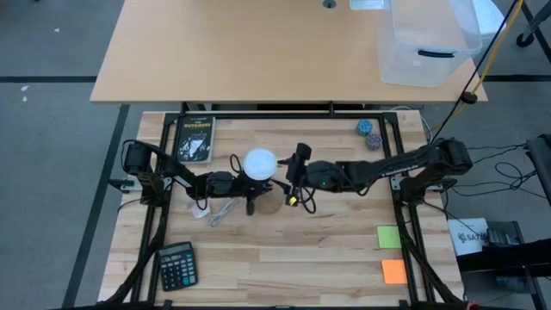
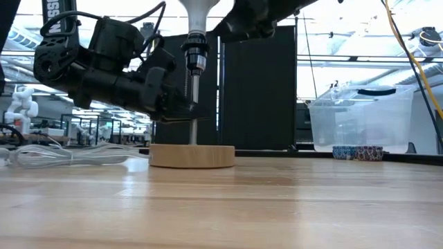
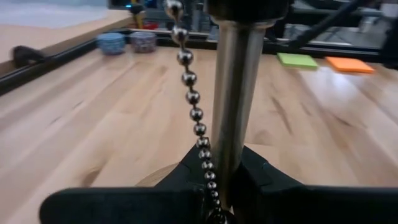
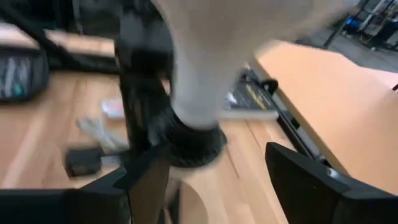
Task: Screw lightbulb
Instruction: Remove the lightbulb from the lamp socket
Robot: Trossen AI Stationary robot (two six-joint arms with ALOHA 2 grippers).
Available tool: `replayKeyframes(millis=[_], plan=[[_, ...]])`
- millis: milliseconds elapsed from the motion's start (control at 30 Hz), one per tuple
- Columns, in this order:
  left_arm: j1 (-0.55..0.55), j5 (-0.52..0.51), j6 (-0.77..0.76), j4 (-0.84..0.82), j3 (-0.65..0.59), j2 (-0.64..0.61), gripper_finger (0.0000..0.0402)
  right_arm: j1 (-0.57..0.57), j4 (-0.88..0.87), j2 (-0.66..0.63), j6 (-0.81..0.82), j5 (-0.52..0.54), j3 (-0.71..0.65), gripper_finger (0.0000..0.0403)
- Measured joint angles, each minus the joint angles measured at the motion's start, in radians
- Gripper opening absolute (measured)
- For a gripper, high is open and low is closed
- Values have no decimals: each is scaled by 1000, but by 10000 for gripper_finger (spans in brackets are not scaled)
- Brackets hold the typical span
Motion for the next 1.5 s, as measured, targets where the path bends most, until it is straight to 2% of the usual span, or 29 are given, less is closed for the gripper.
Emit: replayKeyframes(millis=[133, 233, 733, 933, 1133, 1267, 1500], plan=[[1, -63, -19, -1, 0, 0, 33, 14, 120, 41, 23, 14, 1, 254], [1, -94, -34, -2, 0, 0, 33, 19, 192, 80, 23, 71, 1, 254], [2, -132, -63, -8, 0, -1, 33, -20, 674, 255, 2, 80, 0, 254], [2, -132, -63, -9, 0, -1, 33, -41, 709, 257, -15, 76, 0, 245], [2, -130, -63, -10, 0, -1, 33, -56, 731, 255, -6, 19, 0, 192], [3, -100, -44, -10, 0, -1, 33, -59, 728, 255, -11, -22, -1, 165], [5, 12, -9, -13, -2, -1, 33, -85, 719, 255, 3, -164, -2, 164]])
